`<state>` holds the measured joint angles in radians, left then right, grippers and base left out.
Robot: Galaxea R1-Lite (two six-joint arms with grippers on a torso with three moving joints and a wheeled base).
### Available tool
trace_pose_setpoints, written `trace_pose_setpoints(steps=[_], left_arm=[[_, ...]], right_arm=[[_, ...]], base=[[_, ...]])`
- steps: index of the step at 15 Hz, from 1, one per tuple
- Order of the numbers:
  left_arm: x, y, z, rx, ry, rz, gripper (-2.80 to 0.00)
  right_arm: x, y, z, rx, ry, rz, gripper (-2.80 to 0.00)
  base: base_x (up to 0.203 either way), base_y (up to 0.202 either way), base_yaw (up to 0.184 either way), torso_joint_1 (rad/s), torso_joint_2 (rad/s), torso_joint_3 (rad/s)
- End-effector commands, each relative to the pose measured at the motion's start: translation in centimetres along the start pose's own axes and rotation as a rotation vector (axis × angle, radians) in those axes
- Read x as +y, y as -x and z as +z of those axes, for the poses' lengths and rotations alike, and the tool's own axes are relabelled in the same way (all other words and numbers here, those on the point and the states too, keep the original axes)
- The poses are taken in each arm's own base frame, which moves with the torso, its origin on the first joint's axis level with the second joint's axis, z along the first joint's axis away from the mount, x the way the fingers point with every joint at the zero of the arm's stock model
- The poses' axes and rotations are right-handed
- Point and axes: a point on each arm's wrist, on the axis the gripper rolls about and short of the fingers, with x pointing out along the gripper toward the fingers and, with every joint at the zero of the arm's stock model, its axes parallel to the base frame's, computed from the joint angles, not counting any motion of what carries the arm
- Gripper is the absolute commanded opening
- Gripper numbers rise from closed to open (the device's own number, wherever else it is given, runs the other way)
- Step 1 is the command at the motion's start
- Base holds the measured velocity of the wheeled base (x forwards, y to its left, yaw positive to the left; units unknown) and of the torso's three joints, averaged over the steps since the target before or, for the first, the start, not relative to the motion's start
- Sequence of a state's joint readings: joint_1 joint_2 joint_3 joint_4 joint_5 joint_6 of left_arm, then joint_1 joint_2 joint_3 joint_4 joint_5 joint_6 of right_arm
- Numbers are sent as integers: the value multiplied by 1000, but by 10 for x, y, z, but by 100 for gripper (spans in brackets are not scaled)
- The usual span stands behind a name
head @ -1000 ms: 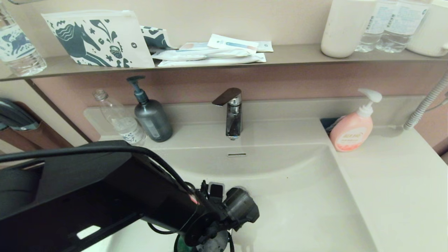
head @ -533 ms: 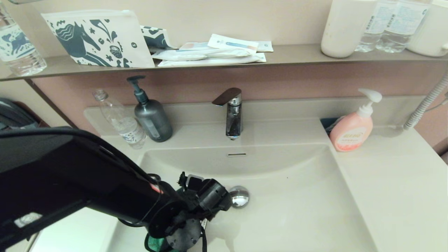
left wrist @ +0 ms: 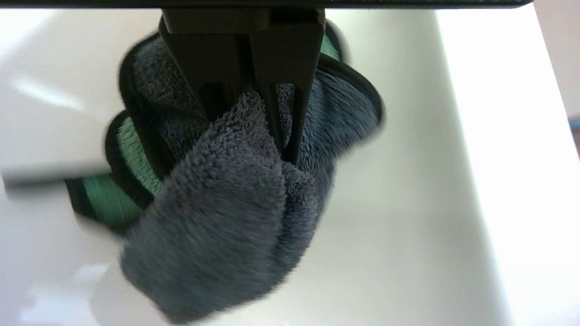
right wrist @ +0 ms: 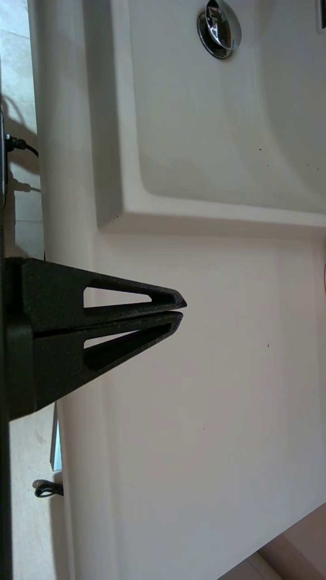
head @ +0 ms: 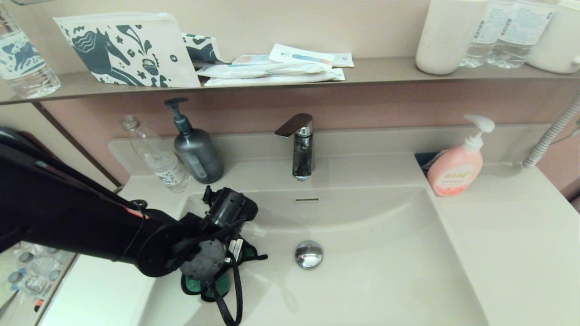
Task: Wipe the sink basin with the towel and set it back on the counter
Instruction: Wipe the sink
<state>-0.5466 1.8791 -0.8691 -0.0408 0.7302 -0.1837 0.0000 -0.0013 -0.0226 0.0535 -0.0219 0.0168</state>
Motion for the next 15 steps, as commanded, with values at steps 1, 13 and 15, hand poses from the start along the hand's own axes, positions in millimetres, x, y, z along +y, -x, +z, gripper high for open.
trace_pose_setpoints(steps=[1, 13, 15], left_arm=[[8, -11, 6, -33, 9, 26, -280], [-20, -53, -26, -151, 123, 6, -280], [-7, -53, -30, -131, 97, 17, -280]], right_arm=[[0, 0, 0, 2, 0, 0, -280], [0, 0, 0, 3, 0, 0, -280], [0, 0, 0, 1, 0, 0, -280]], base=[[0, 0, 0, 0, 0, 0], [0, 0, 0, 0, 0, 0], [0, 0, 0, 0, 0, 0]])
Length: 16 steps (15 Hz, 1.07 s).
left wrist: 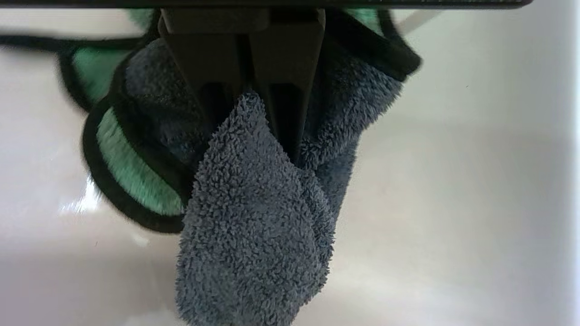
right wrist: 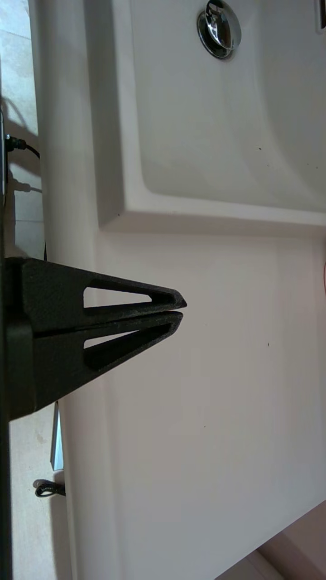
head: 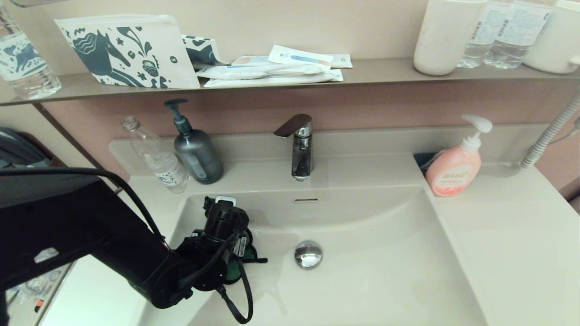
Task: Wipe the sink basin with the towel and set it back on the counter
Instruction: Wipe the sink
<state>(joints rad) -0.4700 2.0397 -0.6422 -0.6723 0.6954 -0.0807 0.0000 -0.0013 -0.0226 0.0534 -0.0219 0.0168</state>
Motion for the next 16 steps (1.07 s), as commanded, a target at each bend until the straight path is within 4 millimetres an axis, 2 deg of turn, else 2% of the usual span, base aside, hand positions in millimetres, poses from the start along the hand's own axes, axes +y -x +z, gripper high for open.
trace_pose_setpoints(steps=[1, 5, 10, 16], left_arm=[[15, -2, -3, 24, -25, 19, -280], [38, -4, 5, 18, -64, 38, -280], [57, -9, 26, -30, -59, 80, -280], [90, -8, 46, -77, -97, 111, -280]], right_arm=[[0, 0, 0, 2, 0, 0, -280], [0, 0, 0, 1, 0, 0, -280], [0, 0, 0, 1, 0, 0, -280], [0, 0, 0, 1, 0, -1, -280]], base=[[0, 0, 0, 0, 0, 0], [0, 0, 0, 0, 0, 0], [0, 0, 0, 0, 0, 0], [0, 0, 0, 0, 0, 0]])
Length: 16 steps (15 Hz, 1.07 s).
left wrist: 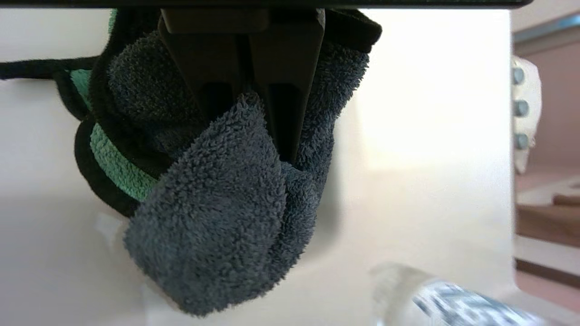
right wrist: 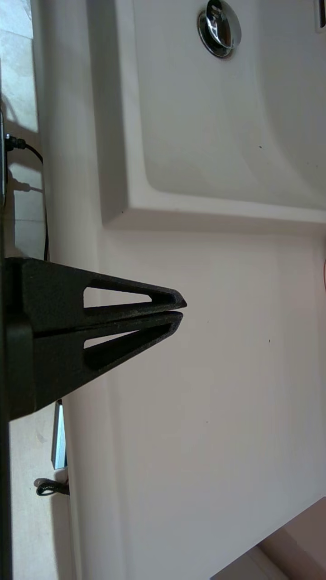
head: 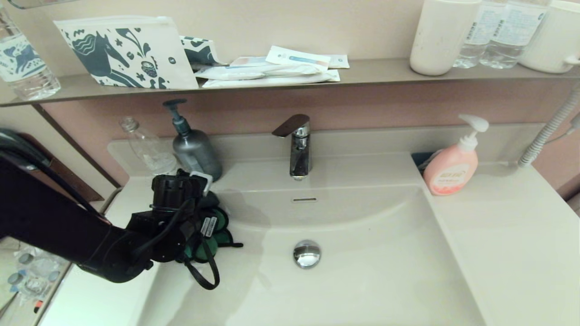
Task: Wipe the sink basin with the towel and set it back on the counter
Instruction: Wipe the sink
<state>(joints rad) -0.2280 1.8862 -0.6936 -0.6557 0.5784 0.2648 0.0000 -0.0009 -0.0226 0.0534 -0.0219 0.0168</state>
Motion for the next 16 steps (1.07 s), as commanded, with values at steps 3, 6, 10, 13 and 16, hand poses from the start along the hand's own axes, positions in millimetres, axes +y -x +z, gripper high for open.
trace_pose_setpoints(steps=[3, 6, 10, 13, 16], left_arm=[[20, 1, 4, -17, 21, 44, -280], [20, 9, -14, 26, -2, 30, -280], [26, 29, -50, 109, -36, 14, -280], [26, 47, -70, 143, -31, -2, -280], [34, 63, -74, 124, -18, 11, -280]], right_arm=[[0, 0, 0, 1, 0, 0, -280], [0, 0, 0, 1, 0, 0, -280], [0, 0, 0, 1, 0, 0, -280], [0, 0, 0, 1, 0, 0, -280], [0, 0, 0, 2, 0, -1, -280]], base=[[0, 0, 0, 0, 0, 0], [0, 0, 0, 0, 0, 0], [0, 0, 0, 0, 0, 0], [0, 0, 0, 0, 0, 0], [0, 0, 0, 0, 0, 0]])
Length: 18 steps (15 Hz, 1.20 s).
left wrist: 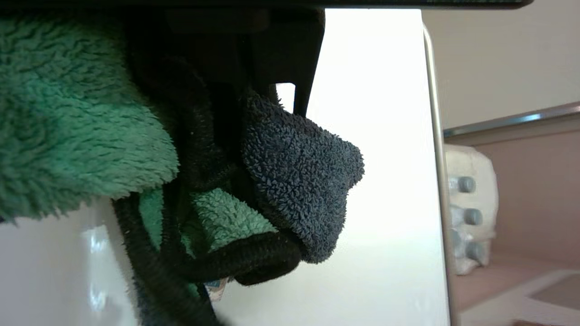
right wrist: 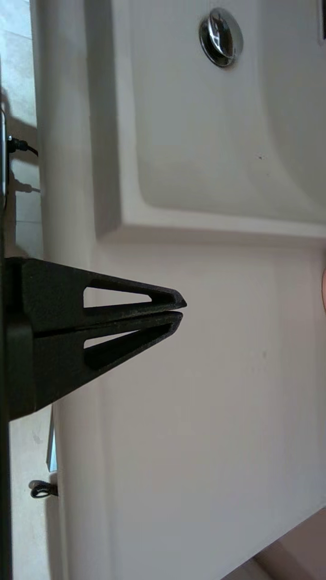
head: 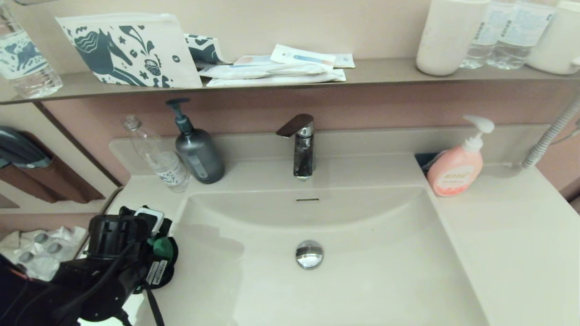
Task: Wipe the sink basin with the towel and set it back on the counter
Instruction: Wipe the sink
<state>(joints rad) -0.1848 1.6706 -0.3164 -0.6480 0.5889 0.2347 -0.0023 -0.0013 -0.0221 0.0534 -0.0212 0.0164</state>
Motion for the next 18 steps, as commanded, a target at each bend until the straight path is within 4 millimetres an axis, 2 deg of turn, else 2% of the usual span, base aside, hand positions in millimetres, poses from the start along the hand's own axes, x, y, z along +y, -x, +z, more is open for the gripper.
trace_pose_setpoints(steps=[1, 7, 10, 15, 18], left_arm=[[8, 13, 0, -50, 31, 8, -280], [18, 21, 3, -83, 13, 40, -280], [23, 21, 17, -98, 11, 47, -280], [48, 44, 47, -35, 31, -12, -280], [61, 42, 54, -22, 65, -105, -280]], right_arm=[[0, 0, 0, 1, 0, 2, -280], [0, 0, 0, 1, 0, 2, -280], [0, 0, 0, 2, 0, 2, -280], [0, 0, 0, 1, 0, 2, -280], [0, 0, 0, 1, 0, 2, -280]], base=[[0, 0, 0, 0, 0, 0], [0, 0, 0, 0, 0, 0], [0, 0, 0, 0, 0, 0], [0, 0, 0, 0, 0, 0], [0, 0, 0, 0, 0, 0]])
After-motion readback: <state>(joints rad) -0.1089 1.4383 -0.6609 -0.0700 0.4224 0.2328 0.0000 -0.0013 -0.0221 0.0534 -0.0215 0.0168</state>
